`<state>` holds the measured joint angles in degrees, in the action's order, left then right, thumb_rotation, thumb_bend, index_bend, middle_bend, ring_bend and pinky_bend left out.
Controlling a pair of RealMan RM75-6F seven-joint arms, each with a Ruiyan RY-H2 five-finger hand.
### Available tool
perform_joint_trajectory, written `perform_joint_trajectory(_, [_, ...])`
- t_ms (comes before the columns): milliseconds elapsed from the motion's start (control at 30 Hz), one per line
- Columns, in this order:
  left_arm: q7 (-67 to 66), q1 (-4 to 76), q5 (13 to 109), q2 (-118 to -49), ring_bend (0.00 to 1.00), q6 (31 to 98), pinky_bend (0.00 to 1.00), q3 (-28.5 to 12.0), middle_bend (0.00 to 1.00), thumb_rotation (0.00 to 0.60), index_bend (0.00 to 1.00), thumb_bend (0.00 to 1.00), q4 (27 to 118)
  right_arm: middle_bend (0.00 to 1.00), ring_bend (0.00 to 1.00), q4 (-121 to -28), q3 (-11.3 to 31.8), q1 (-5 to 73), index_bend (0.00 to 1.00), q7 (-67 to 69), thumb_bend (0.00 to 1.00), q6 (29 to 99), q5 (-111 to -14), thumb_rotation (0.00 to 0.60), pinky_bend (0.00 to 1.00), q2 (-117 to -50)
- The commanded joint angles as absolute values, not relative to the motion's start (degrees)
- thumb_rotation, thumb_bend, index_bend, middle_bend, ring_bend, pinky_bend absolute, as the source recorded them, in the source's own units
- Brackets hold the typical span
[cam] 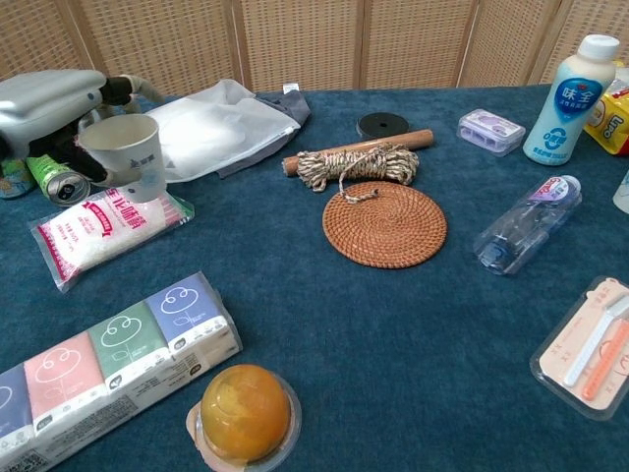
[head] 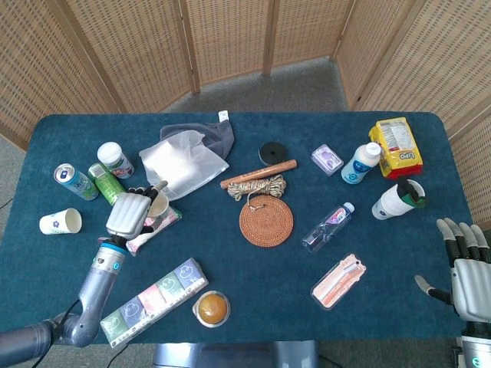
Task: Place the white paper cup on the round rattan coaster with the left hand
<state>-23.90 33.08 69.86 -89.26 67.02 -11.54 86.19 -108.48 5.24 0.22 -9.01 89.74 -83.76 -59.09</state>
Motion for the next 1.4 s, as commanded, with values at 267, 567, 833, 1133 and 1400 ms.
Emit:
perform_joint_trajectory(267, [-20.6, 40.9, 73.1, -100.0, 0.42, 64.5, 0.48, -15.2, 0.34, 0.6, 0.22, 0.33, 79.5, 0.0, 0.0, -108.7, 5.7, 0.2, 0.0, -7.0, 0.0, 89.1, -82.5, 0.6, 0.05, -58.0])
perform_joint_trajectory(567, [-23.1, 48.8, 69.6, -107.8, 0.42, 58.6, 0.48, -18.8, 0.34, 0.6, 0.23, 0.33, 73.4, 0.0, 0.0, -108.7, 5.7, 0.3, 0.0, -4.6, 0.0, 88.5, -82.0, 0.6, 0.05, -57.0])
perform_joint_trajectory(833, [-22.2, 54.8, 66.9, -114.4, 0.42, 54.3, 0.48, -21.0, 0.35, 0.6, 0.24, 0.33, 65.7, 0.0, 0.0, -108.3, 5.9, 0.0, 0.0, -3.1, 0.0, 88.4, -81.2, 0.6, 0.05, -56.3])
perform_joint_trajectory(1133, [-20.0, 58.6, 66.8, -119.9, 0.42, 53.1, 0.48, -21.4, 0.34, 0.6, 0.23, 0.33, 58.5, 0.0, 0.0, -108.4, 6.1, -0.5, 0.0, -1.4, 0.0, 88.7, -80.4, 0.6, 0.05, -55.3])
perform_joint_trajectory(1400, [-20.4, 60.2, 66.8, -121.1, 0.41, 52.8, 0.48, -21.5, 0.33, 0.6, 0.23, 0.33, 56.4, 0.0, 0.0, -108.1, 6.2, -0.4, 0.0, -0.5, 0.0, 88.3, -80.1, 0.6, 0.05, -55.0])
